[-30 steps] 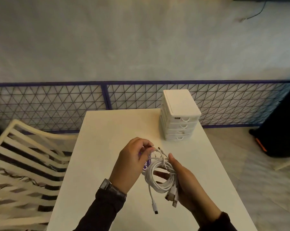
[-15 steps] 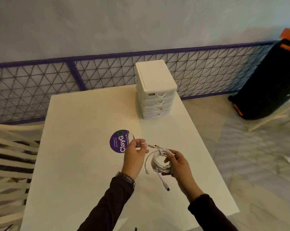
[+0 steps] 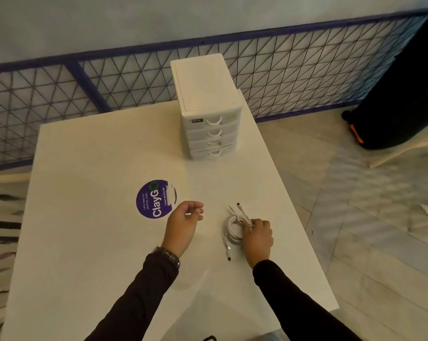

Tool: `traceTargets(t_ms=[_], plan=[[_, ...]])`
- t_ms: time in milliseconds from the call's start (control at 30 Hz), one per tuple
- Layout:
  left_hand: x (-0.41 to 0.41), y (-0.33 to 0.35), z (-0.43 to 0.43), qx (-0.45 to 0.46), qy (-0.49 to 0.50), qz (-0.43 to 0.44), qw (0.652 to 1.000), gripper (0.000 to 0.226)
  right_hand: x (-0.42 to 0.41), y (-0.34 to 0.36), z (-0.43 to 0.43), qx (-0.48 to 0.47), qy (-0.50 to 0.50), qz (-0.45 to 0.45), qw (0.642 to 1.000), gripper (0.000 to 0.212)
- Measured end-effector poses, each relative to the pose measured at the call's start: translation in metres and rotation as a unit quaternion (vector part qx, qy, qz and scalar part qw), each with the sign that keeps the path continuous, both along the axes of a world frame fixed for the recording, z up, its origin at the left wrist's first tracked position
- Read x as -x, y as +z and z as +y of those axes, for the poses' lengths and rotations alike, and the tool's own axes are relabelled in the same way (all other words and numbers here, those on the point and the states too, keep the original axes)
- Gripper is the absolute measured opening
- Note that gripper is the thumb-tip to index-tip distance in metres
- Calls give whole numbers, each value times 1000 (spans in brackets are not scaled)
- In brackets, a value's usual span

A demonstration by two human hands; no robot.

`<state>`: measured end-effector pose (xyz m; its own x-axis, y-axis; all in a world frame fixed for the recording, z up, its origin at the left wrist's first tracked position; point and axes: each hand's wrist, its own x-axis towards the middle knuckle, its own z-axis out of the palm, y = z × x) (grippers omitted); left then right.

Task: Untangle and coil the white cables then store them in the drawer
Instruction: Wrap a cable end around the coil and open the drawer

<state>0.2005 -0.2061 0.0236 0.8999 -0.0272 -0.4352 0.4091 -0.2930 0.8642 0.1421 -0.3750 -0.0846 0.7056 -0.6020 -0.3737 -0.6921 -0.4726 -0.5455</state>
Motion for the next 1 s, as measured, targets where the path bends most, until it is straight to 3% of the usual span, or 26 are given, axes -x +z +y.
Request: traceTargets(t_ms=[167, 267, 433, 600, 800, 1000], plan=[[-21, -5, 2, -22, 4, -11, 1000, 27, 0, 4, -12, -62, 2, -30, 998, 42], [-50, 6, 3, -42, 3, -44, 998, 30, -8, 11, -27, -40, 29, -55, 997, 42], [-117, 35, -3, -139, -5, -192, 971, 20, -56, 32, -45, 31, 122, -88, 988, 21], [-185, 57, -18, -225, -42, -361, 904, 23, -122, 69, -39, 80, 206, -166, 961, 17], [-220, 47, -27, -248, -109, -317, 909, 31, -188, 114, -13, 119, 278, -254, 919, 22], [-225, 43, -21, -212, -137, -274, 928, 34, -213, 118, -1, 104, 278, -214, 931, 36]])
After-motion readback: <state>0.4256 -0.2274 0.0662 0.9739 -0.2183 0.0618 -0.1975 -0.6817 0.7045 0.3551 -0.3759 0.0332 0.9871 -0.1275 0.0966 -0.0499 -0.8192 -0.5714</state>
